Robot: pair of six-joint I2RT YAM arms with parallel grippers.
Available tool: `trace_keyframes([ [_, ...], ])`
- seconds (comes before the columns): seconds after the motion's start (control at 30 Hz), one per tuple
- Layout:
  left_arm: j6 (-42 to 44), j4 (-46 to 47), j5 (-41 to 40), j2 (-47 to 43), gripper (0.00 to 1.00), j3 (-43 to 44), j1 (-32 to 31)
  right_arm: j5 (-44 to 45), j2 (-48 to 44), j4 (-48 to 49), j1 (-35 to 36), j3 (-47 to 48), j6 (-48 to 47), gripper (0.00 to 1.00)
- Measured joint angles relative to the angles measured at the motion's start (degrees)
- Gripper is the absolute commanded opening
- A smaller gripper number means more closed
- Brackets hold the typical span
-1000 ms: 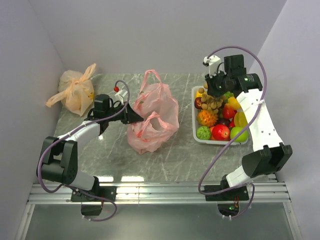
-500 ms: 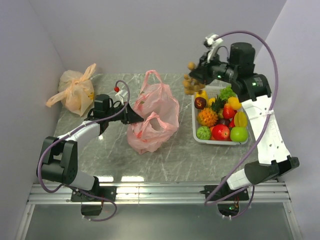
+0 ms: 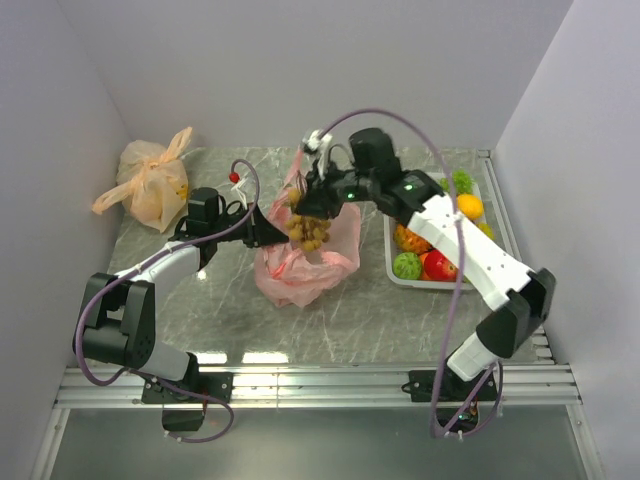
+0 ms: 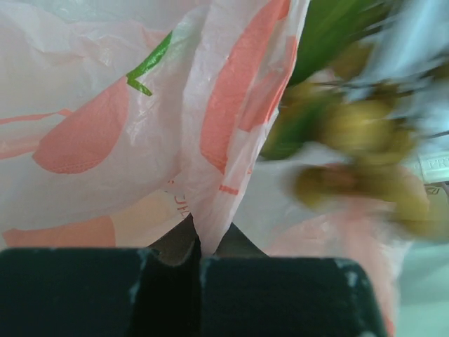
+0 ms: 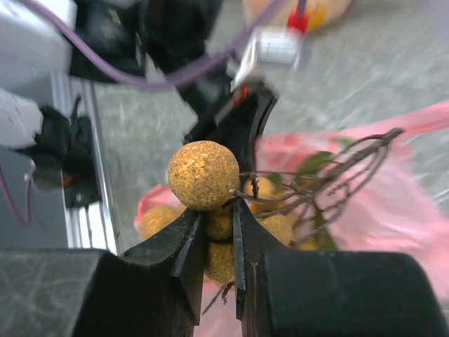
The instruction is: Place the fake fruits into the plastic bag and tie a complex knot
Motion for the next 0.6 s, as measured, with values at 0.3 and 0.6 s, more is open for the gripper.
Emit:
trace_keyframes([
  [0.3,-1.75,2.8,2.27,0.0,0.0,0.0,0.52,3.23,5.88,-3.37,1.95,-1.75,1.03,0.83],
  [0.6,-2.25,3.23,3.39,0.0,0.0,0.0,1.25,1.88,1.05,-5.27,-0.42,4.98,1.18,0.83],
])
